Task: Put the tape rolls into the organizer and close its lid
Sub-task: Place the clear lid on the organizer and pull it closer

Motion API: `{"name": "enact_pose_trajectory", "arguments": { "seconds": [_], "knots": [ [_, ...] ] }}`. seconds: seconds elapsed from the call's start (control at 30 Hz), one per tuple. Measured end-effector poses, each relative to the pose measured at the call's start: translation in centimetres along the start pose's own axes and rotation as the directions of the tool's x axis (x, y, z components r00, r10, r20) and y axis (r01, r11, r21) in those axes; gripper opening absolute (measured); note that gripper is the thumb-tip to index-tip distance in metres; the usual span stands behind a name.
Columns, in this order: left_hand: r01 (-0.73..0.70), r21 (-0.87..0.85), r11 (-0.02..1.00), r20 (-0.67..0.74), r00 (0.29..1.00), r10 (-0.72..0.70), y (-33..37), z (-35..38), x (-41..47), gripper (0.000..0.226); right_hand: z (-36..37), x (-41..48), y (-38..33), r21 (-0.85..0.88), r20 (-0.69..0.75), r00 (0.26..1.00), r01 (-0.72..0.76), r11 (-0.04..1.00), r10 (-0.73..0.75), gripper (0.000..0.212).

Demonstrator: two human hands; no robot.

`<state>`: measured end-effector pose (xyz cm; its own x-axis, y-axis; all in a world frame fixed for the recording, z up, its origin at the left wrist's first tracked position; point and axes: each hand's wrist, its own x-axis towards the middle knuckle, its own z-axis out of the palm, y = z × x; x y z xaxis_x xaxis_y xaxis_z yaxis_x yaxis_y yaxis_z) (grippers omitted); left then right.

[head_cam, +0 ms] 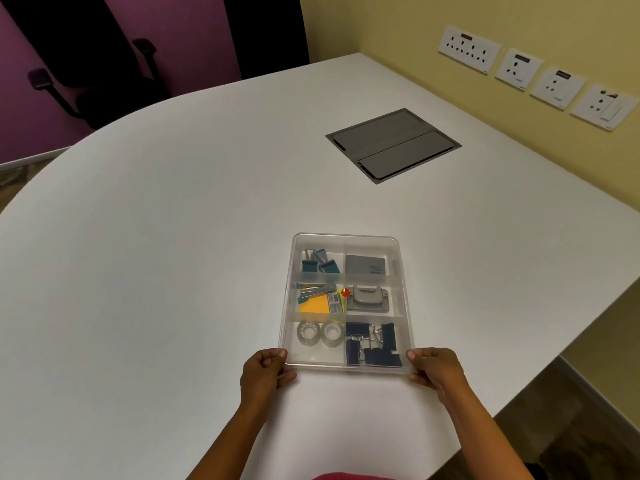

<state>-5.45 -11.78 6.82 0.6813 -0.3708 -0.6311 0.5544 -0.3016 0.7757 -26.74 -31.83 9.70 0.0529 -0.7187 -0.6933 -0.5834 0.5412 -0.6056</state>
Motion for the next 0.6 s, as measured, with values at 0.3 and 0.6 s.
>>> {"name": "enact_pose_trajectory", "arguments": {
  "seconds": [0.3, 0.6],
  "knots": [
    [0.052, 0.099, 0.994, 0.040, 0.998, -0.056, 0.1, -0.1, 0.7, 0.010, 0.1, 0.8, -1.1, -0.055, 0.095, 0.981, -0.162, 0.985, 0.166, 0.019],
    [0.100, 0.238, 0.966, 0.087, 0.988, -0.124, 1.6, -0.3, 1.0, 0.014, -0.6, 1.7, -2.0, -0.144, 0.154, 0.968, -0.174, 0.974, 0.196, 0.014]
  ]
}}
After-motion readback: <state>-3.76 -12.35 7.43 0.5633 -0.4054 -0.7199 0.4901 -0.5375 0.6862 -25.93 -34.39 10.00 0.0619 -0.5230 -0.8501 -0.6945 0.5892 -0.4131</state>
